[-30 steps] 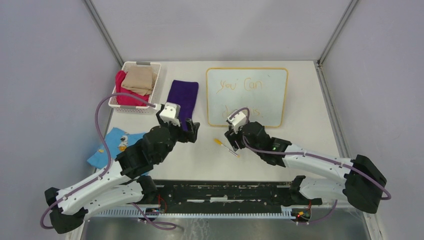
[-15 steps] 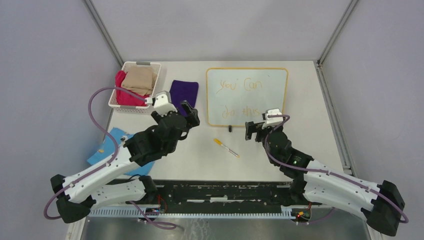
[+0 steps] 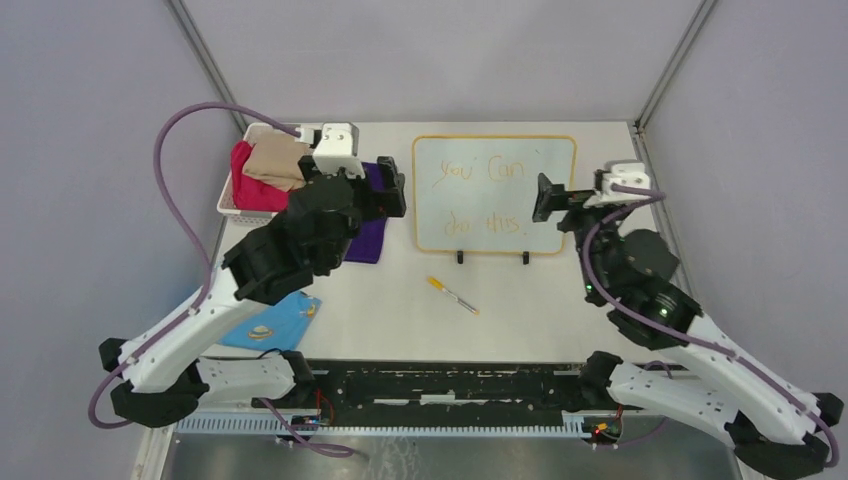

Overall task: Write a sentence on the whiteboard
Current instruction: Reset both arms

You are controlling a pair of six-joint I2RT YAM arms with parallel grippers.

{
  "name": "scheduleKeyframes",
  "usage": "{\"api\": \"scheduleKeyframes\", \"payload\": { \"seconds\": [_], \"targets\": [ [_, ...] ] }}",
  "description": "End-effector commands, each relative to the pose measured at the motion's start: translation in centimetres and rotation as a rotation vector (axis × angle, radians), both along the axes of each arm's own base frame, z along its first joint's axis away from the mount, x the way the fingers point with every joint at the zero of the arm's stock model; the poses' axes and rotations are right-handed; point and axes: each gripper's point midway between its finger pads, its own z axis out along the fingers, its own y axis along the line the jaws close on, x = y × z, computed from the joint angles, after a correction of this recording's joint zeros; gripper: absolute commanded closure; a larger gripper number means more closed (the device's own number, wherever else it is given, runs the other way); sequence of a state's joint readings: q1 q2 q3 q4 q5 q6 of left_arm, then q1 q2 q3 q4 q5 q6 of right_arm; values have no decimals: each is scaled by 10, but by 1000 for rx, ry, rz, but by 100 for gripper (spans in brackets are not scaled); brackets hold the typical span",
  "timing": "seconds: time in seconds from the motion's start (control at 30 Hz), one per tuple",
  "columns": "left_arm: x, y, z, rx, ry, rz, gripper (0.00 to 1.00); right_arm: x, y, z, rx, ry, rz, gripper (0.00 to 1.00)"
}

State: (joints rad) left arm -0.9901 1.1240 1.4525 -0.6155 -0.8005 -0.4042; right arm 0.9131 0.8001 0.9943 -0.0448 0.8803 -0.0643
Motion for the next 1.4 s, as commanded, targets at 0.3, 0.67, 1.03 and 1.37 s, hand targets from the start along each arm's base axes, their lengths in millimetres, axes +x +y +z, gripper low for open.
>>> {"api": "scheduleKeyframes", "payload": {
  "seconds": [0.3, 0.67, 1.03, 1.37],
  "targets": [
    [-37, 56, 111, -149, -337, -68, 0, -41, -28, 51, 129, -265, 128, 2],
    [-37, 57, 73, -155, -293, -52, 0, -50, -47, 22, 257, -282, 92, 2],
    [-38, 47, 61, -154, -272, -94, 0, -37, -51, -2, 230, -85, -28, 2],
    [-40, 55, 53, -166, -275, -79, 0, -27, -28, -25, 160, -43, 26, 2]
  ]
}}
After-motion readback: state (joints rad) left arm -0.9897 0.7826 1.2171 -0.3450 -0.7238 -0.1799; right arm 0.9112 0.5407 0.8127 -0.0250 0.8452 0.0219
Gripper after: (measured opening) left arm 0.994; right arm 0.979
